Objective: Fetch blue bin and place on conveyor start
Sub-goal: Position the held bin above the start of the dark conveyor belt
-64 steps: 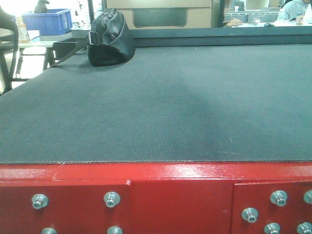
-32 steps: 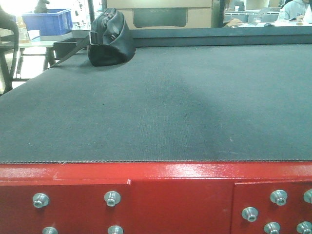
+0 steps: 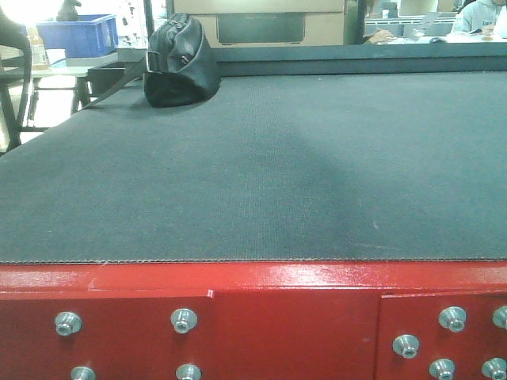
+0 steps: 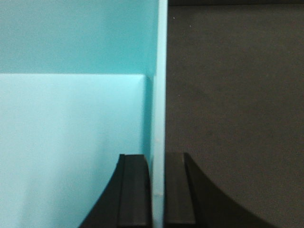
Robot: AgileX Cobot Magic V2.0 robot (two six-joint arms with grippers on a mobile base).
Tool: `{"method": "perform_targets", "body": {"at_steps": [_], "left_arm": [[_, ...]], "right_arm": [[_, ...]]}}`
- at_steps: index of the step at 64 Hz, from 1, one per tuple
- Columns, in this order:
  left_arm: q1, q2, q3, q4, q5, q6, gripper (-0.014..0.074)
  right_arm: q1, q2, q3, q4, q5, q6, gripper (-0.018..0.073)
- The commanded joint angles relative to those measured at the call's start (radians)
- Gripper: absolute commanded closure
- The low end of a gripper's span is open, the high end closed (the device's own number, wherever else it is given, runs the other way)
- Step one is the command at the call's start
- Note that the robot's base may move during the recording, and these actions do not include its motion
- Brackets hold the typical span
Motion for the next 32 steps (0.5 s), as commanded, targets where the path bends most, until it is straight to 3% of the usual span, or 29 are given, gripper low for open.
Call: {"method": "perform_targets", "body": {"at_steps": [1, 32], "left_arm": [[-0.007, -0.012, -0.013, 0.027, -0.041, -0.001, 0.0708], [-0.007, -0.012, -0.013, 0.0, -0.041, -0.001, 0.0708]], "right_arm": [[-0.001, -0.014, -0.01, -0.021, -0.038, -0.011, 0.072], [-0.001, -0.012, -0.01, -0.018, -0.044, -0.011, 0.072]]}}
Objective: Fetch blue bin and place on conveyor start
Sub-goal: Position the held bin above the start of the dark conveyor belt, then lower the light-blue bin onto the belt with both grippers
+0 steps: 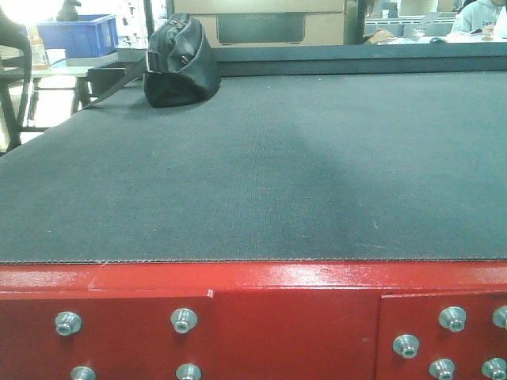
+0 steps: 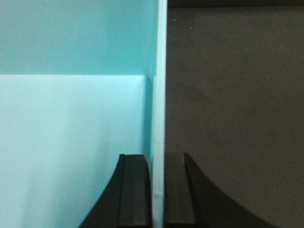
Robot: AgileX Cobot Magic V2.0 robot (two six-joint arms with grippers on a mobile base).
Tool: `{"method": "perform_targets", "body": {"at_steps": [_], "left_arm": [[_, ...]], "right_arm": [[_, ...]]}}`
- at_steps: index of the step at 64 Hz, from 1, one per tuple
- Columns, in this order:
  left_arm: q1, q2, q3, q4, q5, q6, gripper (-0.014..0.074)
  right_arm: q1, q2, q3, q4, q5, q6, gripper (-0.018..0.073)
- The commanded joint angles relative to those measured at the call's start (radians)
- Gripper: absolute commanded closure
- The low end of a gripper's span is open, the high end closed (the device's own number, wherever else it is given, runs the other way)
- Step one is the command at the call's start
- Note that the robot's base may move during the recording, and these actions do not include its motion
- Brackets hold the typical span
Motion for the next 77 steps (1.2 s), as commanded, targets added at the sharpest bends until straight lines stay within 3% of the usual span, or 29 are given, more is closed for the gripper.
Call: {"method": "perform_targets", "body": {"at_steps": [1, 8, 19, 33, 44, 59, 77], "left_arm": [[-0.007, -0.01, -0.013, -0.007, -0.041, -0.001, 0.0708], [-0.007, 0.008, 0.017, -0.033, -0.057, -0.003, 0.0708], [-0.001, 0.032, 0.144, -0.033, -0.143, -0.026, 0.0708], [0.029, 0.037, 0.352, -0.08, -0.372, -0.076, 0.0708], [0.053, 0.059, 0.518, -0.09, -0.521, -0.094, 0.0708], [0.058, 0.15, 0.57, -0.098, -0.663, -0.094, 0.0708], [0.058, 0.242, 0.57, -0.079, -0.671, -0.094, 0.0708]], "right_arm": [[-0.001, -0.012, -0.01, -0.018, -0.037, -0.011, 0.072], [-0.001, 0.015, 0.003, -0.018, -0.05, -0.011, 0.072], [-0.001, 0.024, 0.154, -0.018, -0.181, 0.045, 0.072], [-0.041, 0.024, 0.44, -0.018, -0.455, 0.155, 0.072], [-0.078, 0.026, 0.598, -0.016, -0.617, 0.159, 0.072], [-0.109, 0.131, 0.637, -0.016, -0.702, 0.159, 0.072], [-0.109, 0.204, 0.637, -0.016, -0.743, 0.159, 0.072]]}}
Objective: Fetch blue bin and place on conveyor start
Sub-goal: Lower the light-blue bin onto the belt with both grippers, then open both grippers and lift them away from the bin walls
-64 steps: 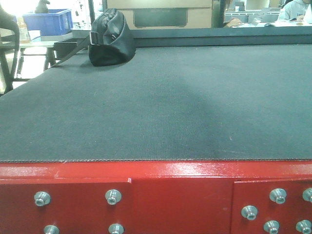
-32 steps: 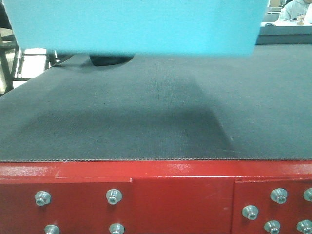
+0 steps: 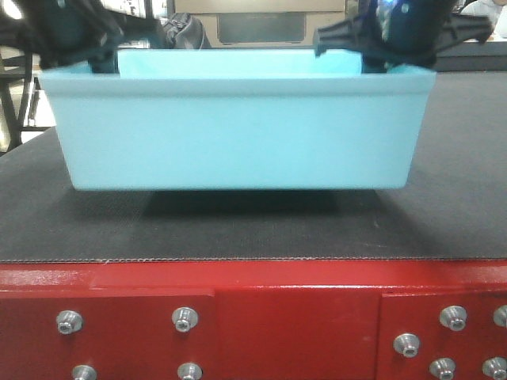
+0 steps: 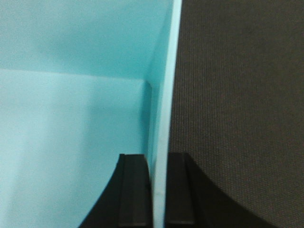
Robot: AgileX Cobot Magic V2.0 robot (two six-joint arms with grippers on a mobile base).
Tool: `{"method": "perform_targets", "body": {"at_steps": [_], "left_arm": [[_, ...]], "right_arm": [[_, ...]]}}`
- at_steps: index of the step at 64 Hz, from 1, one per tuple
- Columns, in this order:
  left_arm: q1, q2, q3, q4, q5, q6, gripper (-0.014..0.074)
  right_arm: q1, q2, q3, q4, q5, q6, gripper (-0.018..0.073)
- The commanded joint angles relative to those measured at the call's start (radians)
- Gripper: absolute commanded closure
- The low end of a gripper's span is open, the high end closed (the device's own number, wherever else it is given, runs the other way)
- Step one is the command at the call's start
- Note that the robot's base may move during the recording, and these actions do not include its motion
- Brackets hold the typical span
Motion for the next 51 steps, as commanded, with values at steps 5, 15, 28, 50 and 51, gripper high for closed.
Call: {"method": "perform_targets", "body": {"at_steps": [5, 15, 28, 50, 51], "left_arm": [[-0.027, 0.007, -0.012, -0.027, -0.139, 0.0, 0.069], [-0.027, 0.007, -0.012, -0.027, -0.123, 0.0, 0.0435], [-0.014, 0.007, -0.017, -0.029, -0.063, 0.0, 0.0184], [0.018, 0.005, -0.017, -0.026, -0.027, -0.029, 0.0196], [0.018, 0.005, -0.017, -0.026, -0.025, -0.029, 0.0196]], "right_arm": [[0.026, 0.001, -0.008, 0.023, -0.152, 0.007, 0.0675], [0.025, 0.001, -0.008, 0.032, -0.154, 0.049, 0.0354], [0.024, 0.001, -0.008, 0.041, -0.094, 0.059, 0.0241], [0.021, -0.019, -0.01, -0.01, -0.033, 0.059, 0.0241], [0.021, -0.023, -0.01, -0.009, -0.033, 0.059, 0.0241]]}}
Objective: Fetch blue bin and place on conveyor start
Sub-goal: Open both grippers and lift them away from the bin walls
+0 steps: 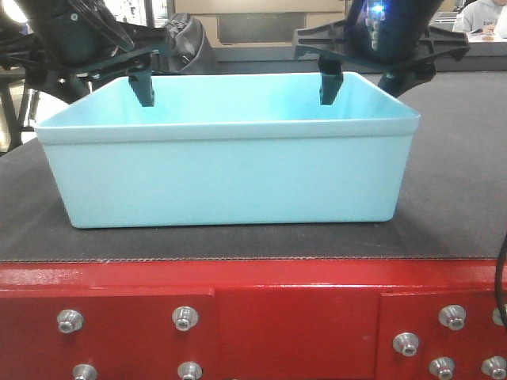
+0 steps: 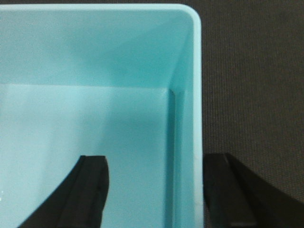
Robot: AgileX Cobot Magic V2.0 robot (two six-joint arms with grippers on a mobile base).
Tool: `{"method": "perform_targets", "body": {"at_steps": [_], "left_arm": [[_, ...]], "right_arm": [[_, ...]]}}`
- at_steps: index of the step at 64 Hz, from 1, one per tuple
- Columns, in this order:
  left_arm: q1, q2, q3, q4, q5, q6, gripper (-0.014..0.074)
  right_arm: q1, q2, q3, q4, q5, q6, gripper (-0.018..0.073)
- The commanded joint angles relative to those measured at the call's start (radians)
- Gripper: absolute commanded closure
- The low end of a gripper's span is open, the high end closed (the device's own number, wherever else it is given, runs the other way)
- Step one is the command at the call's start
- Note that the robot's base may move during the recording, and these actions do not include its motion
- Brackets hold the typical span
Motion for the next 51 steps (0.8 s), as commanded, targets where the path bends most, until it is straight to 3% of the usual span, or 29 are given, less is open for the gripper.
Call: {"method": "perform_targets", "body": {"at_steps": [1, 10, 18, 32, 34, 37, 39, 43, 51], "left_arm": [[0.005, -0.014, -0.007, 0.001, -0.009, -0.01, 0.0196], [0.005, -0.055, -0.007, 0.001, 0.02, -0.01, 0.0217], [0.005, -0.132, -0.007, 0.001, 0.061, -0.006, 0.036], [0.005, -0.277, -0.007, 0.001, 0.116, 0.002, 0.0705], [0.005, -0.296, -0.007, -0.008, 0.116, 0.004, 0.0705], [0.005, -0.315, -0.007, -0.042, 0.12, 0.014, 0.0706], [0.005, -0.325, -0.007, -0.076, 0.121, 0.05, 0.0706], [0.005, -0.344, -0.002, -0.168, 0.116, 0.196, 0.0706], [0.005, -0.373, 0.05, -0.391, 0.034, 0.474, 0.0706]], "right_arm": [[0.002, -0.028, -0.013, -0.022, 0.0, 0.0, 0.0241], [0.002, -0.069, -0.021, -0.022, 0.0, 0.0, 0.0241], [0.002, -0.12, -0.023, -0.024, -0.001, 0.0, 0.0307], [0.011, -0.236, -0.023, -0.024, 0.014, 0.0, 0.0664], [0.017, -0.255, -0.023, -0.022, 0.024, 0.0, 0.0725], [0.019, -0.283, -0.021, -0.022, 0.029, 0.0, 0.0721], [0.023, -0.297, -0.014, -0.022, 0.029, -0.002, 0.0721], [0.027, -0.325, 0.012, -0.022, -0.008, -0.058, 0.0721], [0.027, -0.391, 0.138, -0.022, -0.222, -0.149, 0.0722]]}}
